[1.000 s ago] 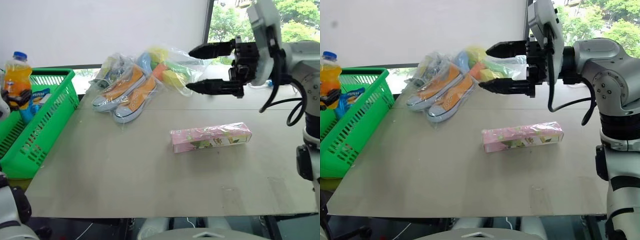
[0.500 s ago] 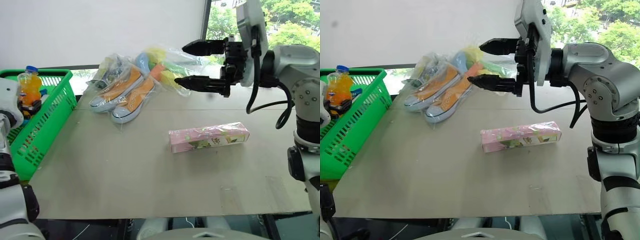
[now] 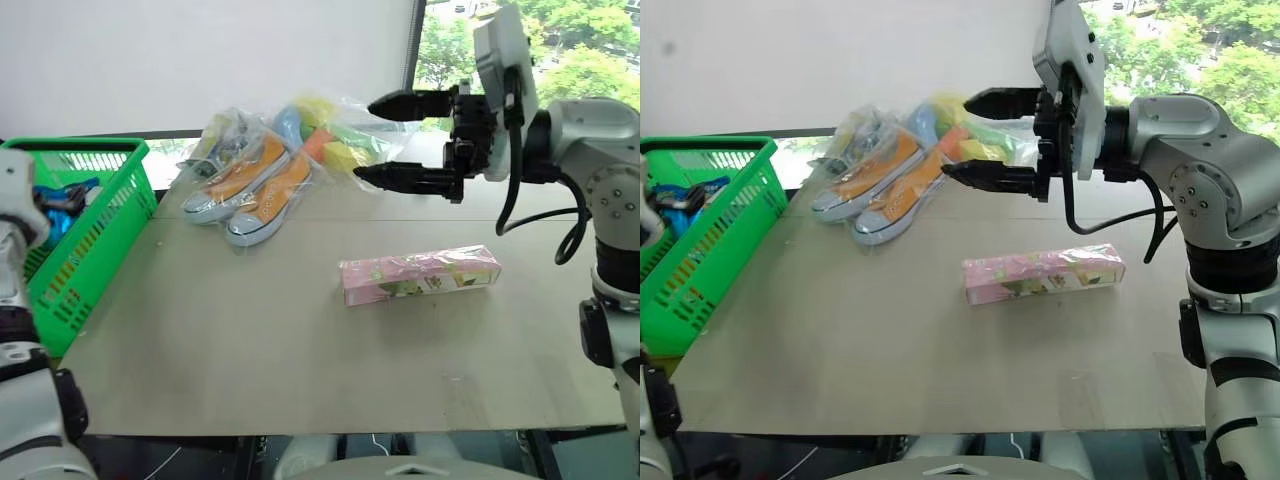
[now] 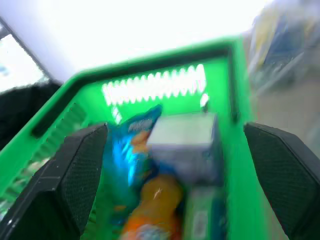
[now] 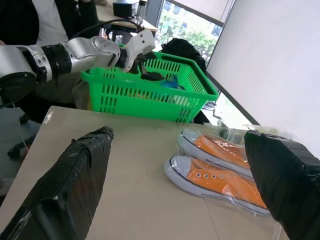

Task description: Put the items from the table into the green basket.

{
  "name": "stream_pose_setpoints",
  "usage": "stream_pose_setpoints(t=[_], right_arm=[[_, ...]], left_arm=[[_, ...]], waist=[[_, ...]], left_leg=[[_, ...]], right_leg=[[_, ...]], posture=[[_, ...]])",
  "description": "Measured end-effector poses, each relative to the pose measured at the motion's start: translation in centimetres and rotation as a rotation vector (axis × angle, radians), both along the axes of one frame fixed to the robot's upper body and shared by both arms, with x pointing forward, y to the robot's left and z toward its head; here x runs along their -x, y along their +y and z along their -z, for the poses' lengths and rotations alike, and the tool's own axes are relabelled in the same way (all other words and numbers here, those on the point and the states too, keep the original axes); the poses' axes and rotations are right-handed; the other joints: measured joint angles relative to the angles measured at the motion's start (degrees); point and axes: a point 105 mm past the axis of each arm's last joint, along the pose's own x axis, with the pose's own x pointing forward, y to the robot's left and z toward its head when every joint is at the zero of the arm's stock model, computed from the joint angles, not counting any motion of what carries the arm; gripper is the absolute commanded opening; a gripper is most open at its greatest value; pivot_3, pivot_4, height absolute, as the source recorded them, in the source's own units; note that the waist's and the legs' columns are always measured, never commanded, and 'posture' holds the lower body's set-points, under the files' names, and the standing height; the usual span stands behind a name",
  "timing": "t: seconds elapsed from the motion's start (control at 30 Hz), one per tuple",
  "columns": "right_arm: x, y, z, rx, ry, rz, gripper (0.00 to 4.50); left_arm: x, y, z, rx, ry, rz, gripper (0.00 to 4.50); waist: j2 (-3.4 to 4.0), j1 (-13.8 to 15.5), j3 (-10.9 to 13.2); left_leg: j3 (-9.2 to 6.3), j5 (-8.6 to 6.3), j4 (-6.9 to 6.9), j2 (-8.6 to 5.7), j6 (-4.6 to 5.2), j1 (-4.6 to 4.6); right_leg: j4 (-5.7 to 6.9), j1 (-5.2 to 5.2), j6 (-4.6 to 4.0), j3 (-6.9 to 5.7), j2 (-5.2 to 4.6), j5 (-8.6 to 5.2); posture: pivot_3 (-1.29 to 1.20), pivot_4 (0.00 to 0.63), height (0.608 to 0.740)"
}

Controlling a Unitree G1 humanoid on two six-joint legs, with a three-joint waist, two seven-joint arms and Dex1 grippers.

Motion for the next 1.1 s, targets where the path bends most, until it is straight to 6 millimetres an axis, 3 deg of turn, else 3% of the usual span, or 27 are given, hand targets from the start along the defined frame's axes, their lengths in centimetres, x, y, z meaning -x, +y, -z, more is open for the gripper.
stream_pose_setpoints(t=[0.1, 0.17, 0.27, 0.33, 0.5, 0.6, 0.67, 0.83, 0.93, 1.1], right_arm=[[0.1, -0.3, 0.5, 0.012, 0.003, 0.012, 4.5], [0.4, -1.3, 1.1, 0.028, 0.001, 0.05, 4.5], [0.2, -3.2, 3.0, 0.063, 0.052, 0.142, 4.5], [0.2, -4.8, 4.0, 0.082, 0.087, 0.218, 4.5], [1.4, -8.8, 5.5, 0.13, 0.127, 0.403, 4.5], [2.6, -10.5, 6.3, 0.159, 0.156, 0.484, 4.5], [3.3, -10.9, 6.4, 0.166, 0.165, 0.513, 4.5], [4.9, -10.8, 6.5, 0.185, 0.164, 0.531, 4.5], [5.5, -11.2, 7.6, 0.199, 0.2, 0.565, 4.5], [6.0, -11.1, 7.5, 0.177, 0.194, 0.591, 4.5]], left_arm=[[-1.4, -5.1, -2.1, 0.025, -0.061, 0.214, 4.45], [-2.1, -10.2, -1.7, 0.056, -0.03, 0.407, 4.45], [-2.1, -18.0, 1.9, 0.091, 0.118, 0.675, 4.45], [-1.4, -22.1, 4.2, 0.1, 0.217, 0.811, 4.45], [0.1, -29.5, 7.5, 0.086, 0.362, 1.068, 4.45], [0.3, -32.6, 8.9, 0.067, 0.439, 1.177, 4.45], [-0.3, -33.4, 9.3, 0.054, 0.478, 1.208, 4.45], [-1.6, -34.2, 9.6, -0.005, 0.567, 1.266, 4.45], [-0.6, -35.2, 11.2, -0.019, 0.682, 1.355, 4.45], [0.2, -35.1, 13.5, -0.102, 0.822, 1.371, 4.45]], waist=[[0.02, -0.31, -0.03], [0.07, -0.54, -0.1], [0.15, -1.56, -0.14], [0.15, -2.62, -0.13], [0.39, -5.81, -0.18], [0.52, -7.78, -0.19], [0.65, -9.94, -0.18], [0.88, -14.23, -0.2], [0.96, -16.33, -0.21], [1.05, -20.42, -0.2]], left_leg=[[0.1, 0.0, 0.03, -0.02, 0.01, -0.01], [0.1, -0.02, 0.02, -0.02, 0.06, 0.01], [0.23, -0.01, 0.01, 0.0, 0.06, 0.01], [0.27, -0.01, 0.01, 0.04, 0.06, 0.01], [0.39, -0.05, 0.03, 0.08, 0.12, 0.1], [0.4, -0.05, 0.06, 0.1, 0.13, 0.14], [0.41, -0.05, 0.08, 0.13, 0.14, 0.19], [0.36, -0.08, 0.08, 0.17, 0.19, 0.21], [0.33, -0.17, 0.11, 0.16, 0.35, 0.21], [0.27, -0.21, 0.13, 0.15, 0.42, 0.26]], right_leg=[[0.0, 0.02, 0.01, 0.12, -0.02, 0.01], [-0.04, 0.05, 0.01, 0.12, -0.02, 0.0], [-0.05, 0.0, 0.01, 0.28, 0.0, 0.0], [-0.06, 0.0, 0.01, 0.31, 0.01, 0.0], [-0.05, 0.05, 0.01, 0.42, 0.02, 0.0], [-0.03, 0.11, 0.02, 0.41, 0.03, 0.0], [-0.03, 0.2, 0.03, 0.39, 0.04, -0.01], [-0.15, 0.34, 0.07, 0.3, 0.03, -0.03], [-0.24, 0.42, 0.19, 0.25, -0.02, -0.1], [-0.28, 0.54, 0.3, 0.21, -0.08, -0.16]], posture=[[0.03, 0.0, 0.74], [0.01, 0.0, 0.74], [-0.04, 0.0, 0.74], [-0.1, 0.0, 0.74], [-0.2, 0.0, 0.74], [-0.28, 0.0, 0.74], [-0.34, 0.0, 0.74], [-0.39, 0.0, 0.74], [-0.42, 0.0, 0.74], [-0.43, 0.0, 0.74]])
